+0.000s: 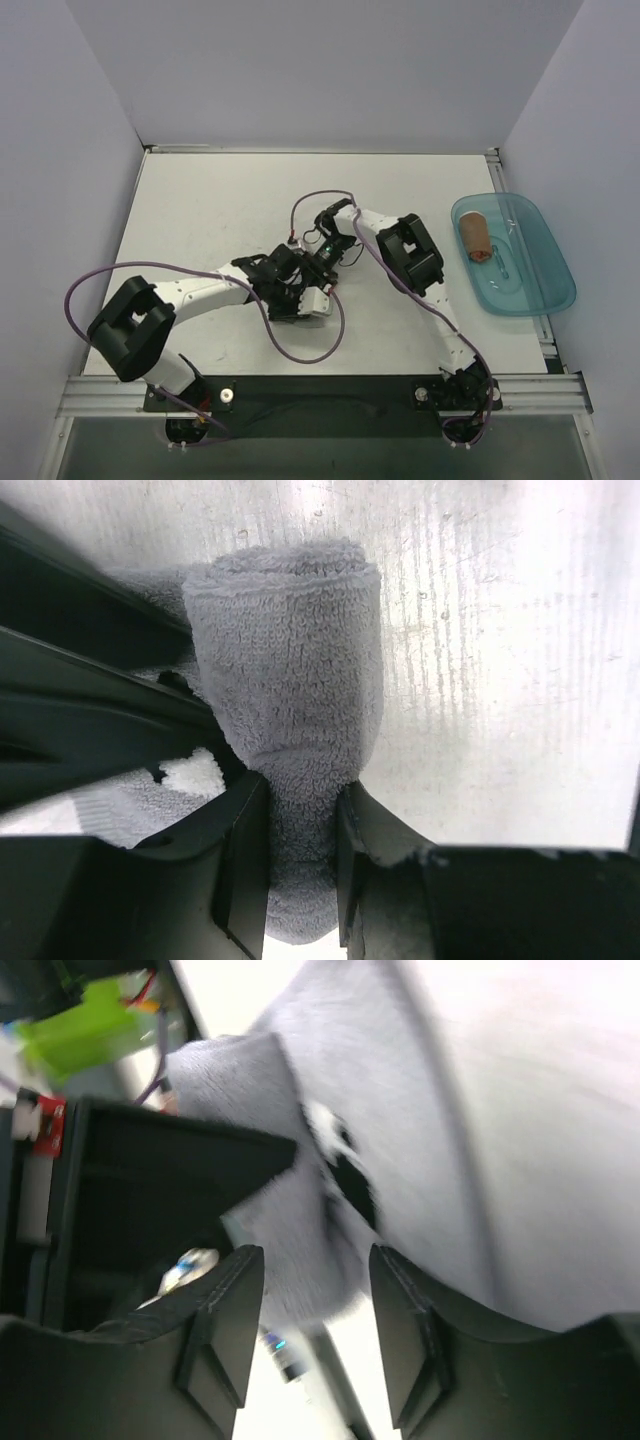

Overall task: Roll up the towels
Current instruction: Roll the towel

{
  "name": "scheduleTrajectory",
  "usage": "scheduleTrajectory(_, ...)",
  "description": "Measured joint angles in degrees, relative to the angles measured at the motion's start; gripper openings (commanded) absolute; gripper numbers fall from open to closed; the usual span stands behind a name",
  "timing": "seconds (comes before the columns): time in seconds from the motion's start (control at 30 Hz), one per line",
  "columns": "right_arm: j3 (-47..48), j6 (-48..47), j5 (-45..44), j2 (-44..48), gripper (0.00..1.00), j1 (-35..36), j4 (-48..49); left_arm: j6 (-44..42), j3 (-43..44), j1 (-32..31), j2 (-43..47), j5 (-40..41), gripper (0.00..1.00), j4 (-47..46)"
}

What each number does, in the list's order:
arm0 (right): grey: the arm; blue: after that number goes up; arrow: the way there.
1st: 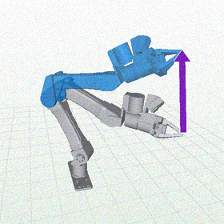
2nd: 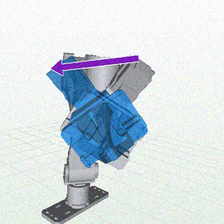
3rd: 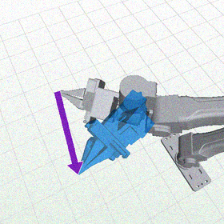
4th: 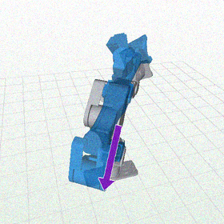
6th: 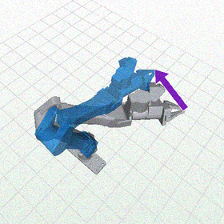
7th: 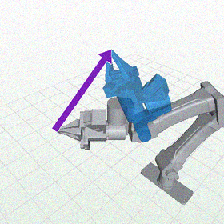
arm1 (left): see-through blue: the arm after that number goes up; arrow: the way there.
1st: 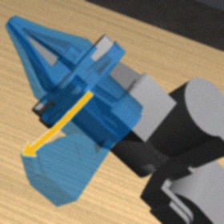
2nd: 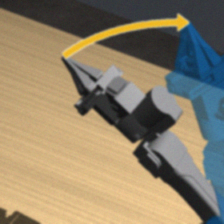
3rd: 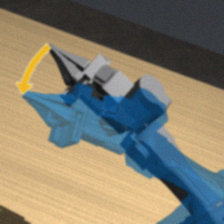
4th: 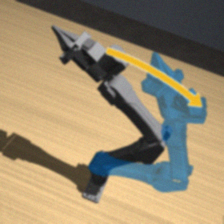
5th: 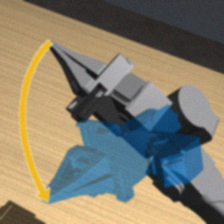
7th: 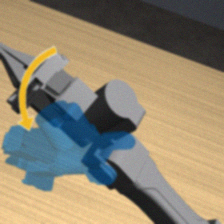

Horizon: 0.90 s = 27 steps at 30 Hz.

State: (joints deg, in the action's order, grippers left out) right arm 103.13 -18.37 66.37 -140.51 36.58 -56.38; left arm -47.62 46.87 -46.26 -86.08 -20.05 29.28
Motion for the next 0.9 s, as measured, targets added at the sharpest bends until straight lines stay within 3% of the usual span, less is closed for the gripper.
scheduleTrajectory(0.27,-0.55,3.54,-9.46,9.92,0.45,-9.16,6.1,-1.64,11.56,7.45,-11.3,-12.13,0.0,13.35)
scheduleTrajectory(0.6,-13.18,4.9,-12.68,33.81,0.38,-15.89,8.83,-7.96,30.99,15.23,-31.28,-23.34,0.04,36.85)
scheduleTrajectory(0.9,-24.7,4.59,-13.88,54.75,0.33,-14.43,11.21,-10.51,48.5,18.27,-48.87,-27.52,0.05,56.33)
